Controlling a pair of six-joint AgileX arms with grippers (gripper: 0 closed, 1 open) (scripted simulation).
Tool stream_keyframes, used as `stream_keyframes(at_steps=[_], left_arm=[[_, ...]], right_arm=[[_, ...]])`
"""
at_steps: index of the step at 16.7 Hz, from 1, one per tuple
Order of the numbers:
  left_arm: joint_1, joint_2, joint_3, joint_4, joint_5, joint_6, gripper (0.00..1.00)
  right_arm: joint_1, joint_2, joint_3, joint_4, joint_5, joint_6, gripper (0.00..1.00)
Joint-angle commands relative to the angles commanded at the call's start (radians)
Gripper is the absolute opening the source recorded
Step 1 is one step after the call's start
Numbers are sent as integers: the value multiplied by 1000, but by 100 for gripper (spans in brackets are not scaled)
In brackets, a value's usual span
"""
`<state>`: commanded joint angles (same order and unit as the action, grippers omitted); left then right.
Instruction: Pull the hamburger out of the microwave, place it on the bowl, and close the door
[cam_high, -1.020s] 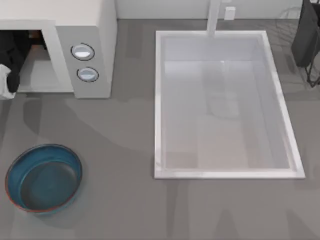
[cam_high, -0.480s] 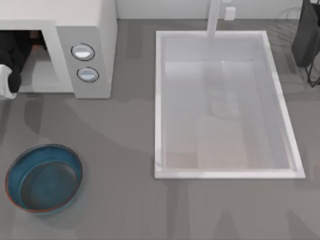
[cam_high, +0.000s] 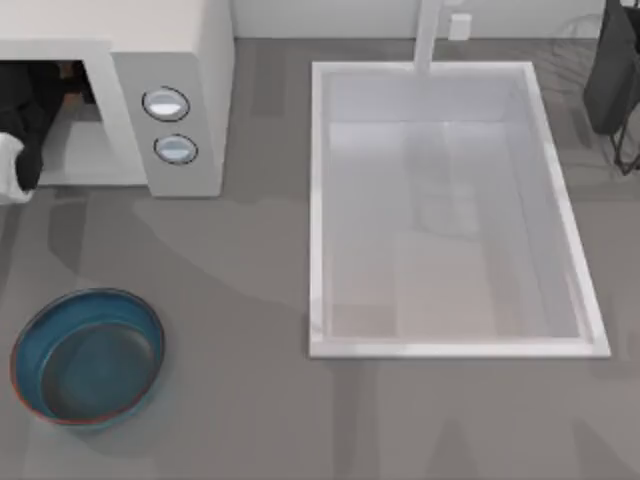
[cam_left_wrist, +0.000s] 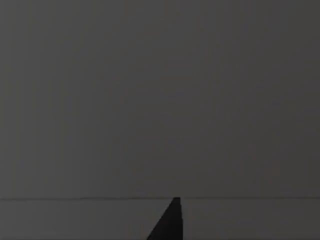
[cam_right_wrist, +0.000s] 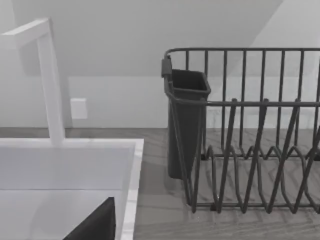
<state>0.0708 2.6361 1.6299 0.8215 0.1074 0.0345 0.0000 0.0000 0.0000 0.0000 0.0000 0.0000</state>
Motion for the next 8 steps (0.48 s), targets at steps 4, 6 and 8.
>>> stream_keyframes(at_steps=[4, 6, 8], left_arm=[[14, -73, -195, 123, 12, 3, 0], [23, -126, -345, 209, 21, 6, 0], [34, -182, -510, 302, 31, 8, 0]], right_arm=[[0, 0, 0, 0, 0, 0, 100], [0, 0, 0, 0, 0, 0, 100], [0, 0, 0, 0, 0, 0, 100]])
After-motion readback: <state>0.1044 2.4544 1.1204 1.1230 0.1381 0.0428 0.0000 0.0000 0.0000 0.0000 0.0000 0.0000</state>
